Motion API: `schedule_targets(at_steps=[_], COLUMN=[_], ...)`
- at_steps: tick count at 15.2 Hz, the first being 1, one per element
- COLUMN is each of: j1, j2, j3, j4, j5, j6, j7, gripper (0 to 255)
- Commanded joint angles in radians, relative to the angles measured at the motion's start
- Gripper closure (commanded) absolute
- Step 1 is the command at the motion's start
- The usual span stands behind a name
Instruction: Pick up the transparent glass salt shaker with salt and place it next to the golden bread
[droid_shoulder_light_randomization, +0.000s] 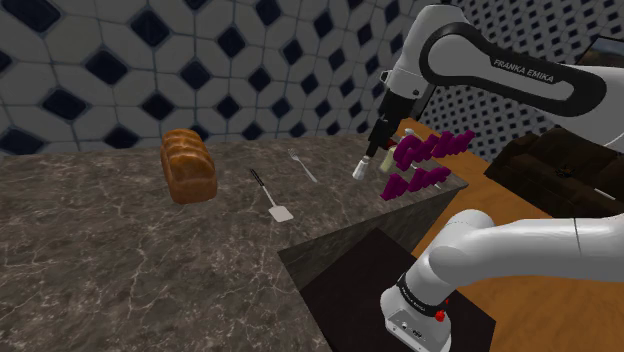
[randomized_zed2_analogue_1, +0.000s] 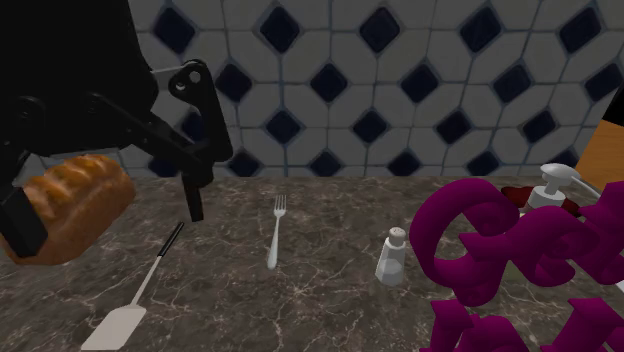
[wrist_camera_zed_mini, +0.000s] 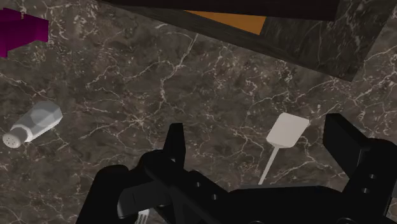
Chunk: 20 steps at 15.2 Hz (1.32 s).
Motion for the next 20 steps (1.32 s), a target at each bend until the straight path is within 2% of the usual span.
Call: schedule_targets(at_steps=[1,12,20], j1=[0.0,-0.062,-0.086], j2=[0.0,0.249,0.508], j3=[0.0,-0.211,-0.349], j4=[0.0,0.029,0.145], j5=[0.0,-0.119,-0.134], j6=[0.0,0.174,0.287], j7=[0.0,-0.251,-0.436], gripper=[0,0,0])
